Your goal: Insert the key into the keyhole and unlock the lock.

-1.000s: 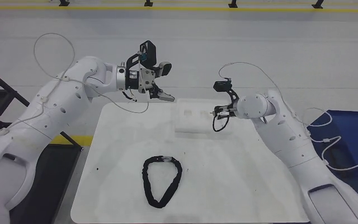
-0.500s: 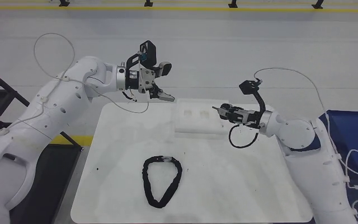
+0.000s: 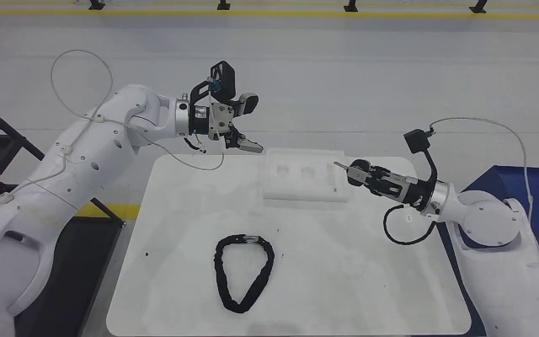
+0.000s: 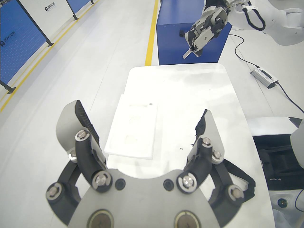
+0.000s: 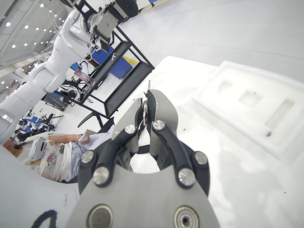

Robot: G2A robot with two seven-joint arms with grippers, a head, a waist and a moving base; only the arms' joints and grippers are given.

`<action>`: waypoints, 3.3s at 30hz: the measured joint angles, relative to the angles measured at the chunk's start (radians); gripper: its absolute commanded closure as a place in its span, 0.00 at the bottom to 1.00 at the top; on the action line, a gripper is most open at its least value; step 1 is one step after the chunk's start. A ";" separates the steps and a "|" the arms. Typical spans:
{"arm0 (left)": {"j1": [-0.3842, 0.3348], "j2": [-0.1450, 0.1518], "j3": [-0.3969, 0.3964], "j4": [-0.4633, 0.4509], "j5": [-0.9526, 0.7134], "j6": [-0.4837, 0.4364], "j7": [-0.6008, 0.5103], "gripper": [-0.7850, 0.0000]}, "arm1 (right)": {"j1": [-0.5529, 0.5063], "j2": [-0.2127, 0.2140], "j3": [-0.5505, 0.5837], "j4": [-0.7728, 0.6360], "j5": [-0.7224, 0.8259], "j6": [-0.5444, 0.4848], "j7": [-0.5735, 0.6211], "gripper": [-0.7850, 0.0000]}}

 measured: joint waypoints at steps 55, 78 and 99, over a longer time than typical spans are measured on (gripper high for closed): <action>0.304 -0.093 0.116 0.113 0.438 0.000 -0.030 0.00 | 0.001 0.000 0.000 0.000 -0.002 0.001 0.000 1.00; 0.387 -0.081 0.086 0.143 0.536 0.008 0.134 0.00 | 0.001 0.000 0.000 0.000 -0.002 0.001 0.000 1.00; 0.498 -0.136 0.104 0.361 1.049 0.216 0.817 0.00 | 0.001 0.000 0.000 0.000 -0.002 0.001 0.000 1.00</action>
